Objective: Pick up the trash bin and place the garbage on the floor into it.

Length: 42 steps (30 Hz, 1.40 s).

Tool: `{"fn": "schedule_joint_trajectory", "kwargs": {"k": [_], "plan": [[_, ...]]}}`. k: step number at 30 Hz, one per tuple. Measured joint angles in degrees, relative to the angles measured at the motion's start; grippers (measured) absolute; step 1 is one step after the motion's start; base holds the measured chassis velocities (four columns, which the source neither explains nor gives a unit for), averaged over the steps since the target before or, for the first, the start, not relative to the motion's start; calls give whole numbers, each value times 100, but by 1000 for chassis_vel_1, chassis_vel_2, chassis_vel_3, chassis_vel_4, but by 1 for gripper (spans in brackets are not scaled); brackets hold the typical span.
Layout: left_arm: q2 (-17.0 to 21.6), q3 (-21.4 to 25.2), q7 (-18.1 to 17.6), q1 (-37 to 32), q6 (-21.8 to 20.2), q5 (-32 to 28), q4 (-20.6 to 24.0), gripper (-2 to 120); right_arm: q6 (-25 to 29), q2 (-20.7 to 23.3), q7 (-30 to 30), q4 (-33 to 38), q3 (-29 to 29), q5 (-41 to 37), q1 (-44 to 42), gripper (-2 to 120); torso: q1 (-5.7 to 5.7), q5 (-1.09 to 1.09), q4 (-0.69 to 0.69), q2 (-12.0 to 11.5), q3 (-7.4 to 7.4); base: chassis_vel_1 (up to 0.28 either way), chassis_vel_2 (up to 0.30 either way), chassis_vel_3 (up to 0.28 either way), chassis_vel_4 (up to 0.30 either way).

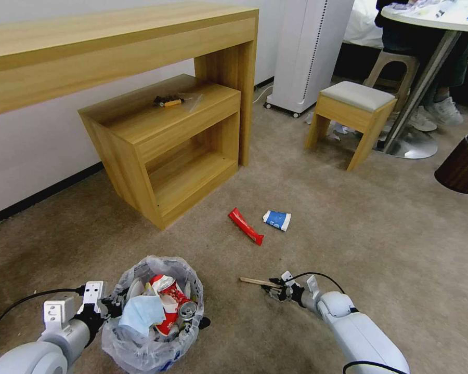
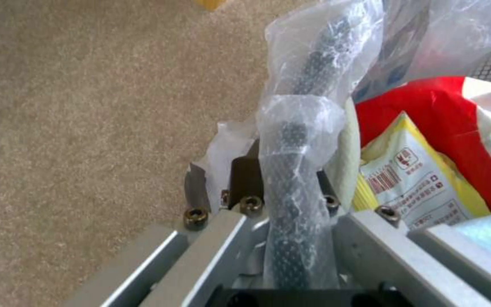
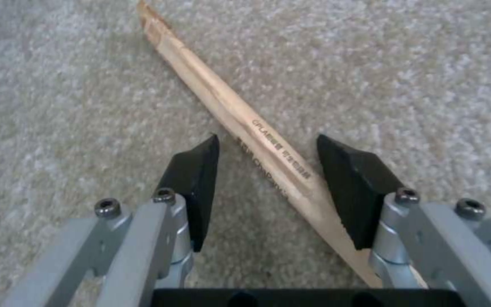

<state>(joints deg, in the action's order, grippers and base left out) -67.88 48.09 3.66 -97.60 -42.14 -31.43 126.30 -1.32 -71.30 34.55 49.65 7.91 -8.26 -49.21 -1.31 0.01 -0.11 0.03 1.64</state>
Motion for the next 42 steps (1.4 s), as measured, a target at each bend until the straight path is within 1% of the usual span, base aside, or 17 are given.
{"fn": "schedule_joint_trajectory", "kwargs": {"k": [3,5,7,10,11,14,22,26,28,30,33,34,36,37,39,41,42], "plan": [[-4,-5,2,9,0,1,1,0,-11,7,-5,2,-41,23,-1,45,1,-1,-1,1,0,0,0,0,0],[-8,-5,3,10,0,2,4,0,-47,2,-39,7,-52,24,-1,34,1,-3,-1,1,0,0,0,0,0],[-10,-4,4,8,0,2,5,0,-51,-3,-57,6,-53,24,-5,31,1,-2,-2,0,0,0,0,0,0],[-11,6,15,1,0,6,5,0,-56,-20,-132,20,-57,19,-26,18,1,0,-1,0,0,0,0,0,0],[-11,6,15,1,0,6,5,0,-56,-20,-132,20,-57,19,-26,18,1,0,-1,0,0,0,0,0,0],[-4,8,29,13,0,7,4,0,-87,-3,-205,128,-57,11,-93,1,1,3,1,0,1,0,0,0,0],[1,8,30,24,0,5,28,0,-123,107,-385,528,-18,-95,-251,0,1,3,0,0,2,0,0,0,0],[-10,24,34,6,0,1,48,0,-142,291,-498,1090,67,-236,-348,0,0,3,0,0,2,0,0,0,0],[-27,27,28,0,0,-3,52,0,-219,560,-549,1823,154,-418,-413,0,0,2,0,0,1,0,0,0,0],[-31,27,15,0,0,-6,53,0,-230,650,-553,2060,176,-447,-423,0,0,1,0,0,1,0,0,0,0],[-31,1,-88,16,0,-71,56,0,-245,1055,-532,3099,162,-552,-352,0,0,0,-1,0,1,0,0,0,0],[-31,1,-88,16,0,-71,56,0,-245,1055,-532,3099,162,-552,-352,0,0,0,-1,0,1,0,0,0,0],[-18,-21,-166,29,0,-113,52,0,-239,1275,-587,3817,-135,-649,-46,0,0,0,-1,0,1,0,0,0,0],[-18,-21,-166,29,0,-113,52,0,-239,1275,-587,3817,-135,-649,-46,0,0,0,-1,0,1,0,0,0,0],[-11,-27,-196,22,0,-122,44,0,-231,1319,-717,4356,-548,-776,406,0,-1,0,0,0,1,0,0,0,0],[-11,-27,-198,18,0,-125,44,0,-231,1317,-736,4418,-597,-793,463,0,0,0,1,0,1,0,0,0,0],[-3,-26,-208,11,0,-135,38,0,-237,1262,-815,4728,-878,-881,798,0,0,-1,2,0,1,0,0,0,0]]}}
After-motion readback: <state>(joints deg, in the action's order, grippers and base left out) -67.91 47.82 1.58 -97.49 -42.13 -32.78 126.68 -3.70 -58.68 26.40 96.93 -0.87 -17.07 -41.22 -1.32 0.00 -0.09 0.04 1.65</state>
